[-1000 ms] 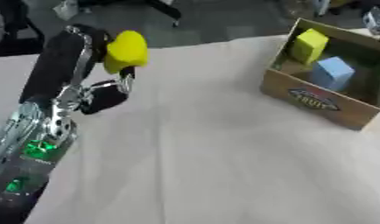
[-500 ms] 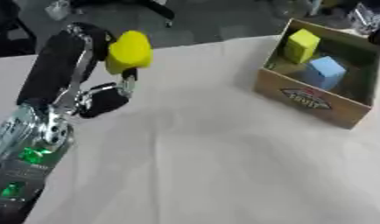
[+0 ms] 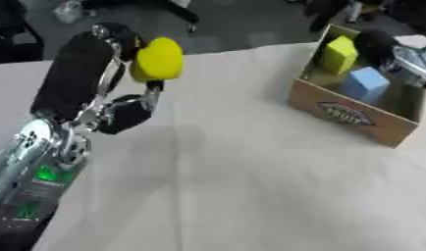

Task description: Pick up the objects with one hand, pass them to the other hand, and then place them into the box on the other side of the table.

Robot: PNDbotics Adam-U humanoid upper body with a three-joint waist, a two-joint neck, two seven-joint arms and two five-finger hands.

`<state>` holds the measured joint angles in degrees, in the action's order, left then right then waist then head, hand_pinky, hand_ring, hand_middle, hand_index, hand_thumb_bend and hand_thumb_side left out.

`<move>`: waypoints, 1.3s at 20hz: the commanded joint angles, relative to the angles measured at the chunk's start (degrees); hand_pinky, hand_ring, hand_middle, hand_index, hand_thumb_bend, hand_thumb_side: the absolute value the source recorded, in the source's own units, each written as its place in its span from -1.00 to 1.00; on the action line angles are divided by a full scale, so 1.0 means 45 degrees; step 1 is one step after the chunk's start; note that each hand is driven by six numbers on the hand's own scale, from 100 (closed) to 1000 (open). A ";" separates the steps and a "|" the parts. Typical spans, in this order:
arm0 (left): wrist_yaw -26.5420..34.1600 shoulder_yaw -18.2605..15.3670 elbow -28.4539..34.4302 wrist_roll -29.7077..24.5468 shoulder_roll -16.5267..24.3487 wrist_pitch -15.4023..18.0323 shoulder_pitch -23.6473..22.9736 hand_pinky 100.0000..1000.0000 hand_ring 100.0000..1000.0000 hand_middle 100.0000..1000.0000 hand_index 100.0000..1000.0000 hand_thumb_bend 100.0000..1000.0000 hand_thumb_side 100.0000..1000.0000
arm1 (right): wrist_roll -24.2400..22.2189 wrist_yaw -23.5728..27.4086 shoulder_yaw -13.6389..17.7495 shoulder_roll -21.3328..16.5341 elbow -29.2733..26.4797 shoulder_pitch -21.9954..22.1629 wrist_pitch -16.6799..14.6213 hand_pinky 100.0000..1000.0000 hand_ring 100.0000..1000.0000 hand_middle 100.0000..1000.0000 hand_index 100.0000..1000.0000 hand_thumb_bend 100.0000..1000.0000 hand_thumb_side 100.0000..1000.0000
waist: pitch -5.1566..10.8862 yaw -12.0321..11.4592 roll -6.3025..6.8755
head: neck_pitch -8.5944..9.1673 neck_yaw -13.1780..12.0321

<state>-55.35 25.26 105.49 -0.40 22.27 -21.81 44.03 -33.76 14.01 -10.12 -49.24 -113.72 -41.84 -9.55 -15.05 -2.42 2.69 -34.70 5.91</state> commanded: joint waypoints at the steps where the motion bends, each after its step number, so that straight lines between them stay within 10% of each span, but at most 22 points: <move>1: -0.0881 -0.0176 0.0294 0.0071 0.0215 0.0491 0.0161 0.16 0.03 -0.14 -0.05 -1.00 -1.00 | -0.0862 0.0466 -0.0364 0.0093 -0.0193 -0.0406 0.0585 0.93 0.31 0.48 0.73 -1.00 0.24 | 0.0512 0.0004 -0.0183 | 0.0038 -0.0086; 16: -0.2937 -0.0269 0.0813 0.0824 0.0152 0.1642 -0.0019 0.23 0.06 -0.12 -0.04 -1.00 -1.00 | -0.1256 0.0702 -0.1142 0.2235 -0.0135 -0.1626 0.3912 1.00 0.40 0.55 0.84 -1.00 0.29 | 0.0624 0.0082 -0.0252 | 0.0114 -0.0262; 26: -0.3733 -0.0158 0.0535 0.1849 0.0144 0.2239 -0.0415 0.24 0.07 -0.11 -0.03 -1.00 -1.00 | -0.1776 -0.1275 -0.1852 0.3835 0.2193 -0.2300 0.4101 1.00 0.42 0.54 0.82 -1.00 0.14 | 0.0758 0.0202 -0.0405 | 0.0008 -0.0365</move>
<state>-71.65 24.92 107.52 7.07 22.27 -11.83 41.62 -41.28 9.39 -18.61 -32.03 -104.91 -50.99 9.16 -14.14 -1.52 1.61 -34.73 4.42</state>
